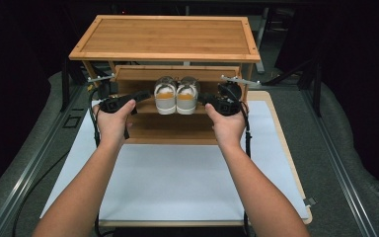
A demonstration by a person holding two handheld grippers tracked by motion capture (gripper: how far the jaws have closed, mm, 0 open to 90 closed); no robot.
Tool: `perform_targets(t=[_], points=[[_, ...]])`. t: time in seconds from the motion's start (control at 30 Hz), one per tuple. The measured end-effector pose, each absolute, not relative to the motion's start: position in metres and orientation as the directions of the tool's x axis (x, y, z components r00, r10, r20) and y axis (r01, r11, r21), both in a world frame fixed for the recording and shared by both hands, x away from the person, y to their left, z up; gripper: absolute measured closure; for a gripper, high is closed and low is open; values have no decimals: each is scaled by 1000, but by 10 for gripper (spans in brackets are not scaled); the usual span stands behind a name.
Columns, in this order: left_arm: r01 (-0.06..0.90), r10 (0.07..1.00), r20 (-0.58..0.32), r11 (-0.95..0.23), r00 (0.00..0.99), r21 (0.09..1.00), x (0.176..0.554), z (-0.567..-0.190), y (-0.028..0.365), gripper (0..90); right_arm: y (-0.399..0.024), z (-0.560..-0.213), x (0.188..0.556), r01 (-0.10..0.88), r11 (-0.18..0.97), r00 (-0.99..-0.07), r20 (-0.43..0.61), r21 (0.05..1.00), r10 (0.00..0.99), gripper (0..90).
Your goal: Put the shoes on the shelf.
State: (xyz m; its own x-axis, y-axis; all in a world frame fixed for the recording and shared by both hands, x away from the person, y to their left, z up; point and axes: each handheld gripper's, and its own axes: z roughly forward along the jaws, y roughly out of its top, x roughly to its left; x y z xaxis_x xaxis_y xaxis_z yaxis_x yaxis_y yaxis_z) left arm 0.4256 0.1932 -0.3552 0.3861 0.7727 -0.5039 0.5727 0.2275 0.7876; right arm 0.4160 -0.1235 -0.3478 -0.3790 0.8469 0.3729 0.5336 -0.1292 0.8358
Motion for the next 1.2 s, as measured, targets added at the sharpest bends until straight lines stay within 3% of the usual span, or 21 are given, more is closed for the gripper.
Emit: perform_targets(t=[0.3, 0.37, 0.93, 1.2], points=[[582, 771, -493, 200, 403, 788, 433, -371, 192, 840, -127, -359, 424, 537, -144, -371, 385, 831, 845, 894], [589, 766, -495, 193, 409, 785, 435, -374, 190, 880, -126, -360, 426, 540, -147, -379, 395, 829, 837, 900], [604, 744, -512, 185, 430, 775, 443, -381, 180, 899, -114, -367, 433, 554, -152, -372, 406, 819, 835, 900], [592, 771, -475, 160, 425, 790, 448, -378, 175, 900, -112, -368, 436, 550, -162, -360, 408, 819, 839, 900]])
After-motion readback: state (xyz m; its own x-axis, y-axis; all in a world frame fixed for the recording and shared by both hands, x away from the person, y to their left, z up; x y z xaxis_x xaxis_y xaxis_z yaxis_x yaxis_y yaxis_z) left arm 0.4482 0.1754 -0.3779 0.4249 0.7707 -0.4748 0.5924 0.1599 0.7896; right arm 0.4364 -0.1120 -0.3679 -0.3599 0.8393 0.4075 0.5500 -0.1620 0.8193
